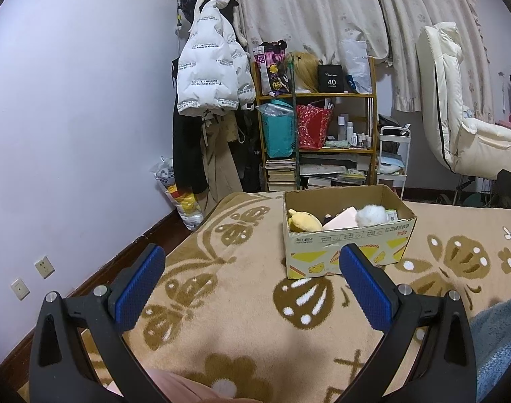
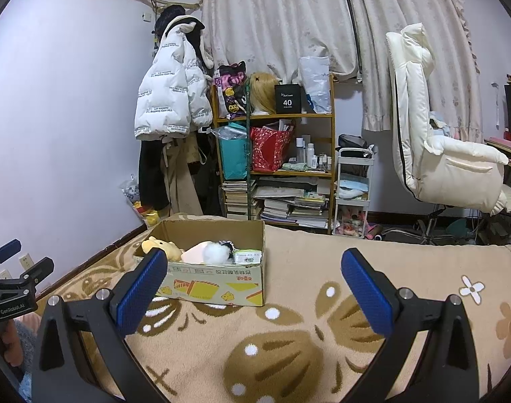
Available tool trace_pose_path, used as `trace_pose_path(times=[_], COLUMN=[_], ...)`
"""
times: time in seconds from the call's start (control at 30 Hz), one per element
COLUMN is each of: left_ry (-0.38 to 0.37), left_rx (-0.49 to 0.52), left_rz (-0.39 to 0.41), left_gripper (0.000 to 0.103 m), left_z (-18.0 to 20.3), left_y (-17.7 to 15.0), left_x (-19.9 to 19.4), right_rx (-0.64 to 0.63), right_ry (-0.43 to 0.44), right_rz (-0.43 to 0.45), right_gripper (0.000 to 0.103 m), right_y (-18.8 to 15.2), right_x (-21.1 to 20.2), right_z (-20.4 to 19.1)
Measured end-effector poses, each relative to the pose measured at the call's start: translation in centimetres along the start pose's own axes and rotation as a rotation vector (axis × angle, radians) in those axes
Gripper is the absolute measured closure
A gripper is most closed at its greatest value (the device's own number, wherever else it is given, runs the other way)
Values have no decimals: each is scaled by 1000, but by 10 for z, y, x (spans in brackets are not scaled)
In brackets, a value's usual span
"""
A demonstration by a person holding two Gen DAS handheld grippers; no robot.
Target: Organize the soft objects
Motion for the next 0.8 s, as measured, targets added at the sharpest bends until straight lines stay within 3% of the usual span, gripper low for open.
trace_pose_path(times=[0.8], left_ry=[0], left_rx=[10], left_rz=[-5], left_gripper=[0], left_z=[-4], left_y=[-2], left_x=[2], right_rx=[-4], right_ry=[0], right_rz=[3], right_gripper=[0], right_y=[1], right_x=[-1], right_z=[3])
Point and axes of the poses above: each gripper's, at about its wrist camera, not at the fingertips, and x roughly the way its jaws point, z to its right, y to its top, the point moved 7 cm from there along x, roughly the way its jaws point, and after that the axes turned 6 degrees about y, right-handed, at the moved point
